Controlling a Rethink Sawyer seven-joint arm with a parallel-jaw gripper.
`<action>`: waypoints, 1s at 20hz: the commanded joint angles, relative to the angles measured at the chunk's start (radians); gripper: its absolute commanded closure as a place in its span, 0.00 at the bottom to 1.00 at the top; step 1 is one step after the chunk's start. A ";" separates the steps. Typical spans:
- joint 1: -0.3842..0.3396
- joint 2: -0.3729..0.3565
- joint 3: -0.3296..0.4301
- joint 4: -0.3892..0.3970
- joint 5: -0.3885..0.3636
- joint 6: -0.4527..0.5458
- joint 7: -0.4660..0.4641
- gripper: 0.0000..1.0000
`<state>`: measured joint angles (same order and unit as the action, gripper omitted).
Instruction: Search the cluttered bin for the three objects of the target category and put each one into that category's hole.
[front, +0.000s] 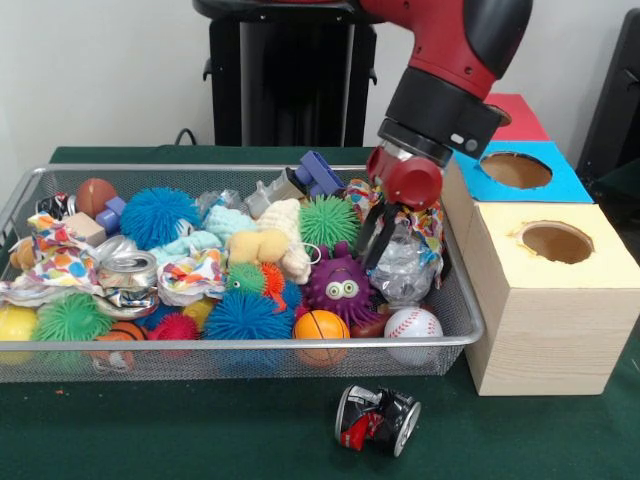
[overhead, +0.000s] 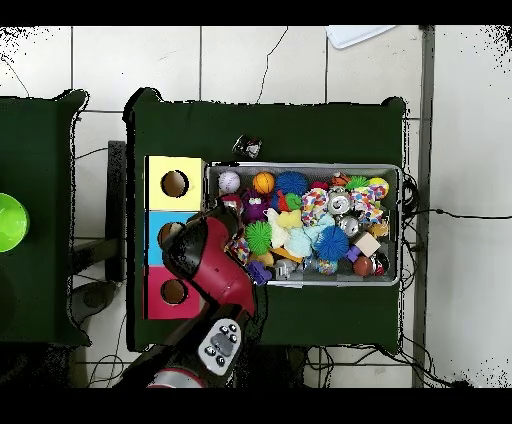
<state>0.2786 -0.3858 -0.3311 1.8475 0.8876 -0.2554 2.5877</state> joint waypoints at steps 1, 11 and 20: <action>-0.072 -0.058 0.240 0.070 -0.088 -0.091 0.419 0.00; 0.055 -0.053 0.181 0.072 0.198 -0.016 0.361 0.00; 0.094 -0.046 0.202 0.070 0.306 -0.053 0.395 0.00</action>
<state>0.3803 -0.4444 -0.2582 1.8918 1.1003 -0.3448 2.6904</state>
